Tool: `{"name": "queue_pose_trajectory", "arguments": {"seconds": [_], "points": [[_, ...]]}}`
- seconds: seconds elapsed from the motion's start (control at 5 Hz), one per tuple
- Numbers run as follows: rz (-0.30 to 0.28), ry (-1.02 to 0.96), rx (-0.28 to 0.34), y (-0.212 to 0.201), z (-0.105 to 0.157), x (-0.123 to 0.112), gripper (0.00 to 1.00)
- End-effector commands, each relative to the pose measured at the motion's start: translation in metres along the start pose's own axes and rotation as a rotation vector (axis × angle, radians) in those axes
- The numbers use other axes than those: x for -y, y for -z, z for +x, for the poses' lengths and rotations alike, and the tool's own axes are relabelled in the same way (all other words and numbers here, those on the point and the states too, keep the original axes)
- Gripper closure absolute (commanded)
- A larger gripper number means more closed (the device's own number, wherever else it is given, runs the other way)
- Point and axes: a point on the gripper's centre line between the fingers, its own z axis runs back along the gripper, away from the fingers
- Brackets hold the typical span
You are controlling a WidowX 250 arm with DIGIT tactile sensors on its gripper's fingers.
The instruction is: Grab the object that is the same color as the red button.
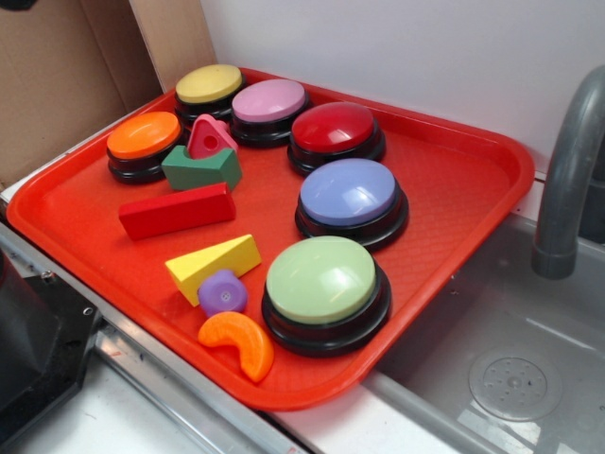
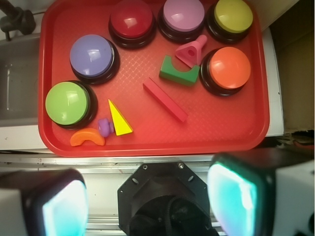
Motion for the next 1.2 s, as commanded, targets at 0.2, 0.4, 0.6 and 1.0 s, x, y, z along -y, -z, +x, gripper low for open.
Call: {"name": "queue_pose_trajectory", "arguments": {"seconds": [0.2,0.4,0.6,1.0], "points": [[0.042,0.144,0.033,0.026,0.019,0.004,0.0],[0.065,0.256,0.072,0.048,0.032,0.002,0.0],[0.085,0.343,0.083,0.077,0.043,-0.007,0.0],[0.071,0.356,0.077,0.129,0.048,-0.03,0.0]]}}
